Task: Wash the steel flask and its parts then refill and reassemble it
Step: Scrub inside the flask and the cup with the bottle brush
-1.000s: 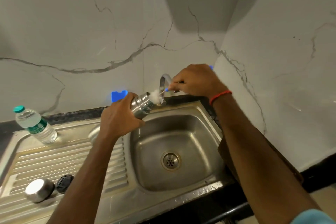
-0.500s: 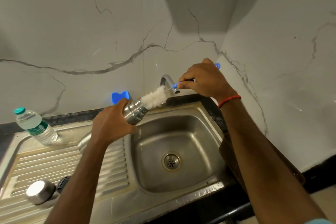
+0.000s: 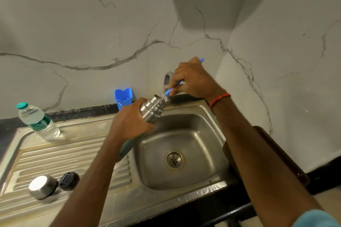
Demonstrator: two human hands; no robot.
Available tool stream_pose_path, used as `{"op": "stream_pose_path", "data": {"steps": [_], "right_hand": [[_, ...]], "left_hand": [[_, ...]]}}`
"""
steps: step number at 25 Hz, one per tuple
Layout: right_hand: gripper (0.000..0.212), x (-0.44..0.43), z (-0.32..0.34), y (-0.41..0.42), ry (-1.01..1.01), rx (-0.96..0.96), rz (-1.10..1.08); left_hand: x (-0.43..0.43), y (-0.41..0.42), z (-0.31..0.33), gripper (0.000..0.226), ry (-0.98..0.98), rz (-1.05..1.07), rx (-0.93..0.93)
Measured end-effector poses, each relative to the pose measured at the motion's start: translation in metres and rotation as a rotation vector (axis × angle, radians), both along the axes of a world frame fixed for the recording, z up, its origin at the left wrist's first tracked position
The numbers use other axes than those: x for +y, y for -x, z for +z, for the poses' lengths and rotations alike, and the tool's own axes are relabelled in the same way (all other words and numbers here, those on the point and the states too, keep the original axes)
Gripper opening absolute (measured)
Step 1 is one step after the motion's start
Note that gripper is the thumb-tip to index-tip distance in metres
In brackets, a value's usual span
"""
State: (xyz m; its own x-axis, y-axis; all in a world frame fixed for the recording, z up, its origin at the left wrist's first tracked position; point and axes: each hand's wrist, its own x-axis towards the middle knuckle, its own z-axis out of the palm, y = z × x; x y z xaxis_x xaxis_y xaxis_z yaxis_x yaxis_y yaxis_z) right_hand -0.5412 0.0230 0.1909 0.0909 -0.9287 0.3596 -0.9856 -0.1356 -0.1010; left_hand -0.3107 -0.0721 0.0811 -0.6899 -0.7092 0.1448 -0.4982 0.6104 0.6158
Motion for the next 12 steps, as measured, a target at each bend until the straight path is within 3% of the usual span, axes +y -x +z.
{"op": "stream_pose_path", "data": {"steps": [3, 7, 11, 12], "right_hand": [[0.016, 0.015, 0.017, 0.039, 0.098, -0.1, -0.198], [0.013, 0.004, -0.002, 0.004, 0.045, 0.022, -0.046], [0.01, 0.015, -0.001, 0.024, 0.057, -0.137, -0.142], [0.014, 0.013, -0.007, 0.014, 0.078, -0.087, -0.131]], "left_hand": [[-0.014, -0.013, -0.001, 0.074, 0.073, 0.113, -0.059], [-0.007, -0.004, -0.003, 0.067, 0.132, 0.058, -0.073], [-0.014, -0.009, -0.006, 0.073, 0.158, 0.109, -0.092], [-0.015, -0.005, -0.003, 0.071, 0.206, 0.1, -0.094]]}}
